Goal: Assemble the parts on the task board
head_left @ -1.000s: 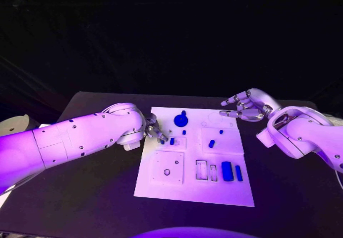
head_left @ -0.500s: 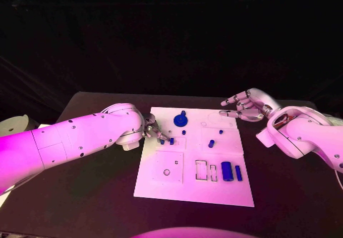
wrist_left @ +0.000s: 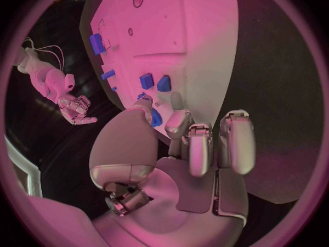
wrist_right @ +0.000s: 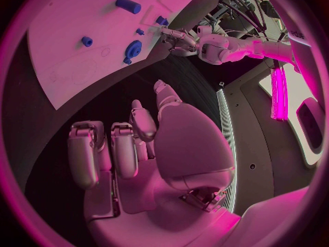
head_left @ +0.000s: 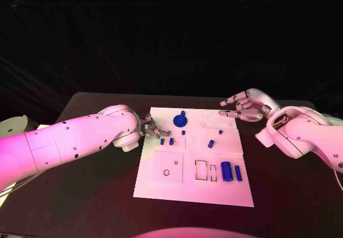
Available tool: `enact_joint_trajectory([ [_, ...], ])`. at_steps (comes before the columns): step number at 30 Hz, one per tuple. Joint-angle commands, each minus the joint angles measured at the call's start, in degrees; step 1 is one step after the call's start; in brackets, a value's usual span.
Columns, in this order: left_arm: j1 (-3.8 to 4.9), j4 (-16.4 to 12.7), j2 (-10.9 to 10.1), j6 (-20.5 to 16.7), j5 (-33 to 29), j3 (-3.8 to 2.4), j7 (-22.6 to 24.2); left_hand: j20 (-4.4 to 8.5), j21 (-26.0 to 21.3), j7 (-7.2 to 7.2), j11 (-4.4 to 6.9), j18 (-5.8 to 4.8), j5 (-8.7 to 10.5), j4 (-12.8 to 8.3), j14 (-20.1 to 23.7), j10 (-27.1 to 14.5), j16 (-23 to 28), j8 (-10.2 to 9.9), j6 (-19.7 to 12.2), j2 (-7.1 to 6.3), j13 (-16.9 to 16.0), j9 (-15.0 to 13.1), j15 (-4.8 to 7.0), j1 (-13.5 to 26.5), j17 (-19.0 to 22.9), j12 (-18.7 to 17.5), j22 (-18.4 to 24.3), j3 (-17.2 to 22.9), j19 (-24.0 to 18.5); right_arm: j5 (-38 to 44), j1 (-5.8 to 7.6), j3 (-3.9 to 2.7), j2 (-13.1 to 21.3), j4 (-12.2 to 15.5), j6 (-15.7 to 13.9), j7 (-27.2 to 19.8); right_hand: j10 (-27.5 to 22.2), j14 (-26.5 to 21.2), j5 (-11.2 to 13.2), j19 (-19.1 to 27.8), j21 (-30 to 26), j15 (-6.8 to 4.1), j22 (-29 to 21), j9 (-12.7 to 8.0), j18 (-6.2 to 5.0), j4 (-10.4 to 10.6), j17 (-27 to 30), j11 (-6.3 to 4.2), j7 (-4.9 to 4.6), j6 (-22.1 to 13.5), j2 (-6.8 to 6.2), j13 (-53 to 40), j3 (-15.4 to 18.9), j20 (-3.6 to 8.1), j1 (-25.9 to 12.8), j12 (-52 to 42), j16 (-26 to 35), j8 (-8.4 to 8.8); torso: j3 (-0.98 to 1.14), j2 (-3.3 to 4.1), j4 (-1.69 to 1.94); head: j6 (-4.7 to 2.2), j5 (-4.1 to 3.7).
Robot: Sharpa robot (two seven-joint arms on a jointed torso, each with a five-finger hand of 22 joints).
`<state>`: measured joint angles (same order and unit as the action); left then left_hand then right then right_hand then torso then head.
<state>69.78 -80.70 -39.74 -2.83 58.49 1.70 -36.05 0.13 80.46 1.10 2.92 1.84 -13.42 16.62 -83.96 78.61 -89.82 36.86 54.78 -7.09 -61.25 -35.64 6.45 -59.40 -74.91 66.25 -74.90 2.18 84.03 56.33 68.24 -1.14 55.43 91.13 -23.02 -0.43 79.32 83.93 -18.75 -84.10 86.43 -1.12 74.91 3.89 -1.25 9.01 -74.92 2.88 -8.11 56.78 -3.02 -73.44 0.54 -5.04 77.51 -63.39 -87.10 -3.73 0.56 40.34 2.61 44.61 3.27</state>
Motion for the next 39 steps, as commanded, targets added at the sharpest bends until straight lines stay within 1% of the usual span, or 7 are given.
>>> enact_joint_trajectory([
  [1, -0.03, -0.6, -0.3, -6.7, -6.0, -0.08, 4.6, -0.24, -2.9, 0.39, -0.45, 1.48, -0.04, 0.1, -6.0, -2.2, -0.2, -0.1, -1.4, 0.85, 3.8, 0.4, -0.47, -0.7, -15.1, -3.3, -3.4, -1.3, 1.6, 0.5, -0.05, 0.0, 0.0, 0.0, 0.5, -0.5, -0.3, 4.8, -0.3, -2.3, -0.2, -0.1, 8.5, 0.0, -0.33, -0.1, -9.9, 0.09, 0.05, 0.4, 0.34, 0.0, 0.4, 0.19, -0.4, 0.3, 0.3, -0.1, 0.04, -0.01, 0.04, -0.02, -0.08],
  [5, -0.02, -1.1, -0.6, -10.1, -10.1, -0.12, 11.1, -1.48, -16.4, 2.2, -2.17, 4.29, -0.6, 0.1, -4.2, -10.7, 3.4, -1.5, -5.0, 2.05, 17.0, 2.1, -1.94, -2.8, -9.7, -15.4, 8.2, -3.1, -3.2, 0.5, -0.07, 0.0, -0.1, -0.1, 0.5, -0.5, -0.3, 4.8, -0.3, -2.3, -0.2, -0.1, 8.5, 0.0, -0.33, -0.1, -9.9, 0.09, 0.05, 0.4, 0.34, 0.0, 0.4, 0.19, -0.4, 0.3, 0.3, -0.1, 0.01, -0.03, 0.04, -0.1, -0.19],
  [9, -0.02, -0.9, -0.2, -12.7, -12.0, -0.12, 21.6, -3.61, -41.7, 5.4, -4.94, 8.2, -1.1, -1.9, 5.0, -19.9, 18.8, -3.7, -10.8, 3.22, 22.3, 4.6, -4.47, -10.9, 9.5, -21.6, 28.6, -2.0, -13.7, 0.5, -0.08, 0.0, -0.1, -0.1, 0.5, -0.5, -0.3, 4.8, -0.3, -2.3, -0.2, -0.1, 8.5, 0.0, -0.33, -0.1, -9.9, 0.09, 0.05, 0.4, 0.34, 0.0, 0.4, 0.19, -0.4, 0.3, 0.3, -0.1, 0.05, -0.03, 0.1, -0.2, -0.31],
  [13, -0.02, 0.1, 1.2, -13.4, -5.4, -0.1, 28.0, -5.6, -46.9, 7.76, -7.57, 7.95, -0.45, -6.4, 13.4, -26.5, 29.9, -6.5, -12.7, 3.74, 27.7, 8.1, -6.12, -22.0, 21.7, -28.3, 32.0, 3.0, -16.8, 0.5, -0.1, 0.0, -0.1, -0.2, 0.5, -0.5, -0.3, 4.8, -0.3, -2.3, -0.2, -0.1, 8.5, 0.0, -0.33, -0.1, -9.9, 0.09, 0.05, 0.4, 0.34, 0.0, 0.4, 0.19, -0.4, 0.3, 0.3, -0.1, 0.0, -0.03, 0.08, -0.36, -0.45],
  [20, -0.05, 3.3, 5.0, -12.8, 10.4, 0.2, 31.7, -5.95, -48.1, 7.73, -7.94, 8.65, 2.75, -9.3, 12.4, -25.3, 28.5, -16.1, -7.1, -1.7, 41.3, 18.9, -6.84, -28.4, 22.5, -40.0, 33.2, 12.4, -14.7, 0.5, -0.13, 0.0, -0.4, -0.3, 0.4, -0.6, -0.3, 4.8, -0.4, -2.3, -0.2, -0.1, 8.5, 0.0, -0.34, -0.1, -9.9, 0.09, 0.05, 0.4, 0.37, 0.0, 0.4, 0.19, -0.3, 0.2, 0.3, -0.09, 0.02, 0.06, -0.06, -0.67, -0.62],
  [25, -0.09, 5.3, 7.3, -10.9, 17.1, 0.5, 30.9, -5.89, -36.2, 7.26, -7.85, 7.03, 5.65, -9.0, 1.4, -23.7, 13.5, -19.2, -4.5, -3.75, 45.9, 22.2, -6.64, -26.2, 6.1, -43.0, 24.5, 13.0, -6.2, 0.5, -0.17, 0.0, -0.6, -0.4, 0.4, -0.7, -0.3, 4.8, -0.4, -2.3, -0.2, -0.1, 8.5, 0.0, -0.34, -0.1, -9.9, 0.09, 0.05, 0.4, 0.37, 0.0, 0.4, 0.19, -0.3, 0.2, 0.3, -0.09, 0.02, 0.06, -0.08, -0.75, -0.67],
  [39, -0.7, 9.3, 11.6, -4.7, 24.4, 0.85, 26.9, -4.75, -20.4, 6.37, -6.97, 4.42, 5.71, -9.7, -2.6, -18.6, 8.8, -23.2, 1.6, -4.42, 52.9, 26.6, -5.51, -24.1, 1.7, -47.1, 11.2, 13.2, 0.5, 0.4, -0.23, 0.0, -0.9, -0.5, 0.5, -0.8, -0.3, 4.9, -0.5, -2.3, -0.2, -0.11, 8.5, 0.0, -0.33, -0.1, -10.0, 0.09, 0.05, 0.4, 0.45, 0.0, 0.4, 0.19, -0.2, 0.2, 0.3, -0.09, 0.05, 0.09, -0.07, -0.81, -0.97],
])
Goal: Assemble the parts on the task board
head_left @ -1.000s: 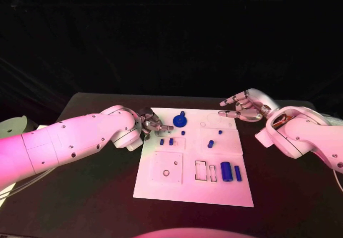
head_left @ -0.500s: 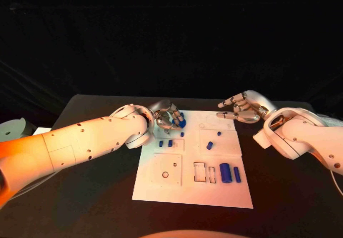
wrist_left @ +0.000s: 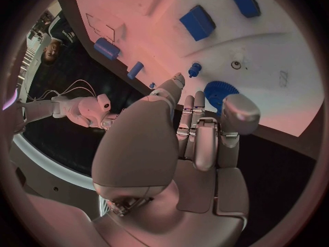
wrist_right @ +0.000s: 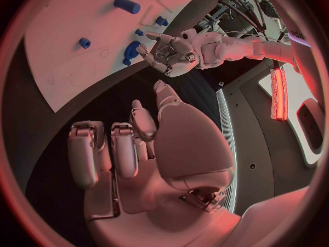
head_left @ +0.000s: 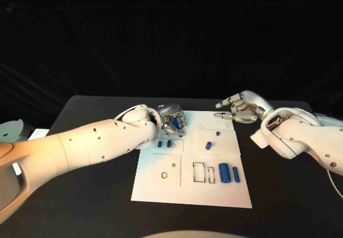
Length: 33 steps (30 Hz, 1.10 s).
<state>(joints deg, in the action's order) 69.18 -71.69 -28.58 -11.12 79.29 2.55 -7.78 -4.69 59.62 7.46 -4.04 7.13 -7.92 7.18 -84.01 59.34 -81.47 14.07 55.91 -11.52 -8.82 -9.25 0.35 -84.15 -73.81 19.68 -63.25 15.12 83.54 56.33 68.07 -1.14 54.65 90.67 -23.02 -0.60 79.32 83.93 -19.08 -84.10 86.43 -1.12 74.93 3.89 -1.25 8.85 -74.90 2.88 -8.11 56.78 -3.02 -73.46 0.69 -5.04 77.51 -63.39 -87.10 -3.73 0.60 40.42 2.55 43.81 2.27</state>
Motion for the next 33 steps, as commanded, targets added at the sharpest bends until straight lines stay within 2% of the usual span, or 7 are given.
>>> enact_joint_trajectory([
  [1, -0.12, 0.4, 0.5, 3.7, 3.7, 0.01, -1.5, 0.09, 0.5, -0.02, 0.0, -0.89, 0.21, -0.3, -2.6, 0.8, 0.5, -0.5, 0.6, 0.04, 0.6, 0.3, 0.6, 0.6, 0.7, -0.7, -0.5, 0.3, 1.1, 0.4, -0.06, 0.0, -0.1, 0.0, 0.5, -0.6, -0.3, 4.9, -0.2, -2.3, -0.2, -0.11, 8.5, 0.0, -0.33, 0.1, -10.0, 0.08, 0.05, 0.4, 0.45, 0.0, 0.3, 0.19, -0.2, 0.2, 0.3, -0.09, 0.01, 0.0, 0.0, 0.0, 0.05],
  [6, -0.25, 1.0, 1.1, 4.8, 4.1, 0.04, -2.5, 0.19, 0.9, -0.07, 0.08, -0.95, 0.15, -0.4, -2.6, 1.4, 0.6, -0.9, 1.2, 0.27, 1.2, 0.6, 0.67, 0.5, 1.3, -1.2, -0.8, 0.7, 1.3, 0.4, -0.06, -0.01, -0.1, 0.1, 0.5, -0.6, -0.3, 4.9, -0.2, -2.3, -0.2, -0.11, 8.5, 0.0, -0.33, 0.1, -10.0, 0.08, 0.05, 0.4, 0.45, 0.0, 0.3, 0.19, -0.2, 0.2, 0.3, -0.09, 0.02, -0.05, 0.11, 0.08, -0.04],
  [14, -0.3, 1.4, 1.5, 6.2, 4.3, 0.05, -3.6, 0.35, 0.8, -0.14, 0.23, -0.93, -0.05, -0.7, -2.7, 3.0, 0.6, -1.4, 2.4, 0.85, 2.2, 1.2, 0.83, 0.3, 1.5, -2.2, -0.8, 1.9, 1.5, 0.4, -0.06, -0.01, 0.0, 0.1, 0.5, -0.6, -0.3, 4.9, -0.3, -2.3, -0.2, -0.11, 8.5, 0.0, -0.33, 0.1, -10.0, 0.08, 0.05, 0.4, 0.49, 0.0, 0.3, 0.2, -0.1, 0.2, 0.3, -0.08, -0.01, -0.1, 0.09, 0.24, -0.09],
  [21, -0.61, 2.0, 2.1, 6.6, 4.3, 0.05, -3.9, 0.61, 0.8, -0.36, 0.55, -0.94, -2.0, -1.4, -2.8, 5.1, 0.2, -2.3, 3.9, 1.89, 3.5, 1.9, 1.12, -0.4, 1.5, -3.6, -0.9, 5.6, 1.6, 0.4, -0.06, -0.01, -0.1, 0.1, 0.6, -0.7, -0.3, 4.9, -0.5, -2.3, -0.2, -0.12, 8.5, 0.0, -0.33, 0.0, -10.0, 0.07, 0.05, 0.4, 0.52, 0.0, 0.3, 0.2, -0.1, 0.2, 0.3, -0.09, -0.01, -0.08, 0.06, 0.21, -0.05],
  [26, -0.82, 2.2, 2.4, 6.3, 4.2, 0.05, -3.8, 0.78, 0.4, -0.49, 0.7, -0.88, -2.03, -2.0, -2.8, 6.4, 0.1, -3.0, 4.9, 1.49, 4.3, 2.4, 1.27, 0.3, 1.6, -4.7, -0.6, 7.9, 1.6, 0.4, -0.06, -0.01, -0.1, 0.1, 0.6, -0.7, -0.3, 4.9, -0.5, -2.3, -0.2, -0.12, 8.5, 0.0, -0.33, 0.0, -10.0, 0.07, 0.05, 0.4, 0.52, 0.0, 0.3, 0.2, -0.1, 0.2, 0.3, -0.09, 0.0, -0.1, 0.19, 0.2, -0.07],
  [33, -0.91, 2.3, 2.6, 6.8, 4.1, 0.05, -4.1, 0.84, 0.2, -0.48, 0.76, -0.85, -1.77, -2.3, -2.8, 7.0, 0.0, -3.4, 5.2, 1.18, 4.6, 2.6, 1.28, 0.9, 1.7, -5.3, -0.5, 8.9, 1.7, 0.4, -0.06, -0.01, -0.2, 0.1, 0.6, -0.7, -0.3, 4.9, -0.5, -2.3, -0.2, -0.12, 8.5, 0.0, -0.33, 0.0, -10.0, 0.07, 0.05, 0.4, 0.52, 0.0, 0.3, 0.2, -0.1, 0.2, 0.3, -0.09, 0.01, -0.1, 0.08, 0.22, 0.02],
])
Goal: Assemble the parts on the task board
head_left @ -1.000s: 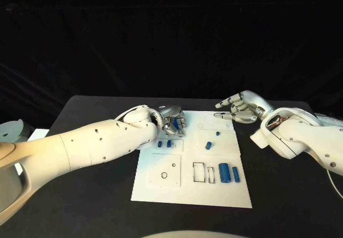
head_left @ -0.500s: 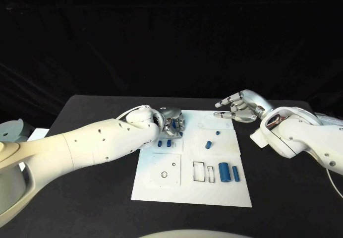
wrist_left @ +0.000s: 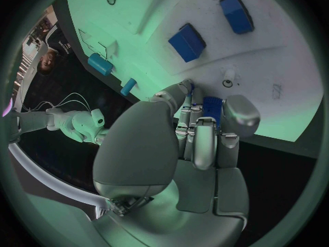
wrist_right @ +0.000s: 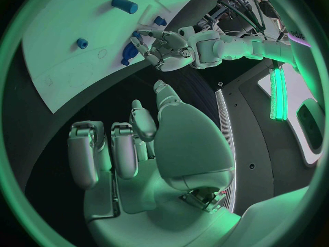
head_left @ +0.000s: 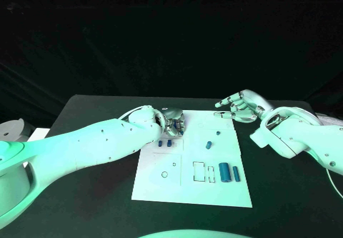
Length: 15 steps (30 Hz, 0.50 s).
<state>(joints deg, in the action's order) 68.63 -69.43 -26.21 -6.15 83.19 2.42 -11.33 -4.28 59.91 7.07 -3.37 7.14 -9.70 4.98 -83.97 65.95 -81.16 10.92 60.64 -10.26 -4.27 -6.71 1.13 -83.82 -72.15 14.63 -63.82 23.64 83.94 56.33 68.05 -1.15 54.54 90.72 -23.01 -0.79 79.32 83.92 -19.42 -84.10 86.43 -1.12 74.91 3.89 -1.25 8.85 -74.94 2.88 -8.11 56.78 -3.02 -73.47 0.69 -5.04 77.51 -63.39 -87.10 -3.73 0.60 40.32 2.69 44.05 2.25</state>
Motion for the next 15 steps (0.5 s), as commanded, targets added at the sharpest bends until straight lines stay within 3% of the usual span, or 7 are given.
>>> enact_joint_trajectory([
  [1, -0.36, 0.1, 0.2, 2.0, 0.2, 0.19, -0.7, 0.44, -0.1, -0.09, 0.09, -0.86, 0.1, -0.1, -2.9, 0.5, -0.3, -0.3, 0.6, -0.12, 0.1, 0.1, 0.5, 0.6, 0.1, -0.3, 0.0, 0.6, 1.3, 0.4, -0.04, 0.0, -0.1, 0.1, 0.6, -0.5, -0.3, 4.9, -0.1, -2.3, -0.2, -0.11, 8.5, 0.0, -0.33, 0.0, -9.9, 0.07, 0.05, 0.4, 0.52, 0.0, 0.3, 0.2, -0.1, 0.2, 0.3, -0.09, 0.01, -0.01, -0.1, 0.03, 0.07],
  [8, -0.42, 0.5, 0.3, 2.6, 0.2, 0.2, -1.0, 0.57, -0.2, -0.13, 0.26, -0.87, 0.12, -1.1, -2.8, 2.0, -0.5, -0.5, 2.1, 0.31, 0.3, 0.3, 0.69, 0.7, 0.2, -1.3, 0.0, 2.6, 1.4, 0.4, -0.04, 0.0, -0.1, 0.1, 0.7, -0.6, -0.3, 4.9, -0.2, -2.3, -0.2, -0.12, 8.5, 0.0, -0.33, 0.0, -10.0, 0.07, 0.05, 0.4, 0.53, 0.0, 0.3, 0.2, -0.1, 0.1, 0.3, -0.09, 0.02, -0.01, -0.09, 0.01, 0.05],
  [15, -0.63, -0.2, -0.4, -2.0, -1.2, -0.06, 0.2, 0.67, -0.8, 0.18, 0.22, -0.8, 0.04, -2.6, -2.9, 3.9, -0.7, -1.1, 3.7, 0.29, 0.3, 0.6, 0.67, 1.2, 0.2, -3.0, 0.4, 5.3, 1.5, 0.4, -0.04, 0.0, -0.1, 0.0, 0.7, -0.6, -0.3, 4.9, -0.2, -2.3, -0.2, -0.12, 8.6, 0.0, -0.32, 0.0, -10.0, 0.07, 0.05, 0.4, 0.54, -0.1, 0.3, 0.2, 0.0, 0.0, 0.3, -0.09, 0.03, -0.02, -0.1, -0.11, 0.03],
])
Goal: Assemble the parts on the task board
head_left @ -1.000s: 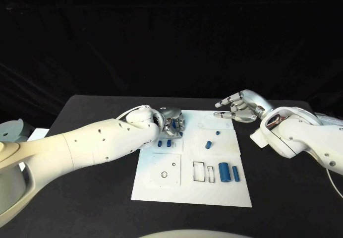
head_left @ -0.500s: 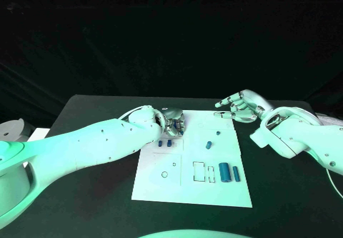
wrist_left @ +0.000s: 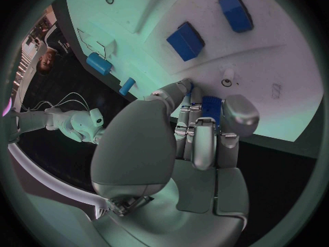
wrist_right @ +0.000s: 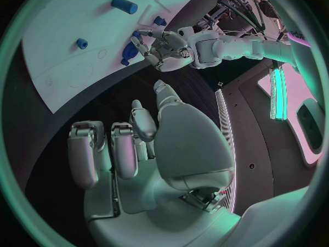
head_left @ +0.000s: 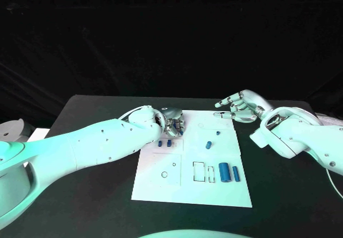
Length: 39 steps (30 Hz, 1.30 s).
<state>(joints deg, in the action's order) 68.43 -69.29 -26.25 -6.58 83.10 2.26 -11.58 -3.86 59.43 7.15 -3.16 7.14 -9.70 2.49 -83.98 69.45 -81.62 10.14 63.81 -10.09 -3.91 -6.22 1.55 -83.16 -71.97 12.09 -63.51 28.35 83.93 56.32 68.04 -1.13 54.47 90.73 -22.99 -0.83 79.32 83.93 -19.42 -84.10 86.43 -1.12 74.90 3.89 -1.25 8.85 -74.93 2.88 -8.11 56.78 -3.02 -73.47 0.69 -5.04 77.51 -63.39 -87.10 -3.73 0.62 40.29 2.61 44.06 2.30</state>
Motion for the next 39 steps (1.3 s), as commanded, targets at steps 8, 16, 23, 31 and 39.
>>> enact_joint_trajectory([
  [8, -0.5, -2.9, -2.4, -4.9, -5.2, -0.77, 1.5, 0.21, -0.6, 0.23, -0.11, -0.78, -0.07, -0.6, -2.8, 0.7, -0.4, -0.9, 0.8, -0.16, 0.0, 0.3, 0.16, 1.5, 0.1, -1.6, 0.2, 1.4, 1.5, 0.4, -0.04, -0.01, -0.1, -0.1, 0.7, -0.5, -0.3, 4.9, -0.2, -2.3, -0.2, -0.12, 8.6, 0.0, -0.32, 0.0, -10.0, 0.07, 0.05, 0.4, 0.54, 0.0, 0.3, 0.2, 0.0, 0.0, 0.3, -0.09, 0.08, -0.07, -0.02, -0.33, -0.07],
  [16, -0.47, -6.6, -6.4, -4.6, -10.5, -2.2, 1.3, 0.19, -0.6, 0.28, -0.15, -0.79, -0.25, -1.0, -2.8, 0.9, -0.4, -1.2, 1.0, -0.22, 0.0, 0.4, 0.11, 1.8, 0.2, -2.2, 0.2, 1.9, 1.6, 0.3, -0.13, -0.01, -0.2, -0.4, 0.8, -0.5, -0.3, 4.9, -0.2, -2.3, -0.2, -0.12, 8.6, 0.0, -0.32, 0.0, -10.0, 0.07, 0.05, 0.4, 0.54, 0.0, 0.3, 0.2, 0.0, 0.0, 0.3, -0.09, 0.05, -0.04, 0.09, -0.49, -0.16],
  [23, -0.46, -9.1, -10.2, -4.3, -12.3, -2.54, 1.2, 0.18, -0.6, 0.29, -0.16, -0.8, -0.24, -1.1, -2.8, 1.0, -0.4, -1.3, 1.0, -0.34, 0.0, 0.5, 0.1, 2.1, 0.2, -2.4, 0.2, 2.0, 1.6, 0.3, -0.27, -0.01, 0.0, -0.5, 0.7, -0.5, -0.3, 4.9, -0.2, -2.3, -0.2, -0.12, 8.6, 0.0, -0.32, 0.0, -10.0, 0.07, 0.05, 0.4, 0.54, 0.0, 0.3, 0.2, 0.0, 0.0, 0.3, -0.09, -0.01, -0.05, 0.34, -0.5, -0.33],
  [31, -0.49, -9.5, -12.1, -2.6, -12.5, -2.54, 0.1, 0.17, -0.6, 0.26, -0.15, -0.8, -0.2, -1.2, -2.8, 1.2, -0.4, -1.4, 1.2, -0.49, 0.0, 0.5, 0.09, 2.4, 0.3, -2.6, 0.2, 2.0, 1.6, 0.3, -0.39, -0.01, 0.0, -0.5, 0.7, -0.5, -0.3, 4.9, -0.2, -2.3, -0.2, -0.12, 8.6, 0.0, -0.32, 0.0, -10.0, 0.07, 0.05, 0.4, 0.54, 0.0, 0.3, 0.2, 0.0, 0.0, 0.3, -0.09, -0.04, -0.04, 0.3, -0.51, -0.21],
  [39, -0.54, -9.5, -12.3, -1.5, -12.3, -2.47, -0.5, 0.17, -0.6, 0.24, -0.13, -0.81, -0.16, -1.2, -2.8, 1.3, -0.4, -1.4, 1.3, -0.51, 0.0, 0.5, 0.1, 2.5, 0.3, -2.7, 0.1, 2.0, 1.6, 0.3, -0.45, -0.01, 0.0, -0.5, 0.7, -0.6, -0.3, 4.9, -0.2, -2.3, -0.2, -0.12, 8.6, 0.0, -0.32, 0.0, -10.0, 0.07, 0.05, 0.4, 0.54, 0.0, 0.3, 0.2, 0.0, 0.0, 0.3, -0.09, 0.01, -0.02, 0.24, -0.42, -0.02],
])
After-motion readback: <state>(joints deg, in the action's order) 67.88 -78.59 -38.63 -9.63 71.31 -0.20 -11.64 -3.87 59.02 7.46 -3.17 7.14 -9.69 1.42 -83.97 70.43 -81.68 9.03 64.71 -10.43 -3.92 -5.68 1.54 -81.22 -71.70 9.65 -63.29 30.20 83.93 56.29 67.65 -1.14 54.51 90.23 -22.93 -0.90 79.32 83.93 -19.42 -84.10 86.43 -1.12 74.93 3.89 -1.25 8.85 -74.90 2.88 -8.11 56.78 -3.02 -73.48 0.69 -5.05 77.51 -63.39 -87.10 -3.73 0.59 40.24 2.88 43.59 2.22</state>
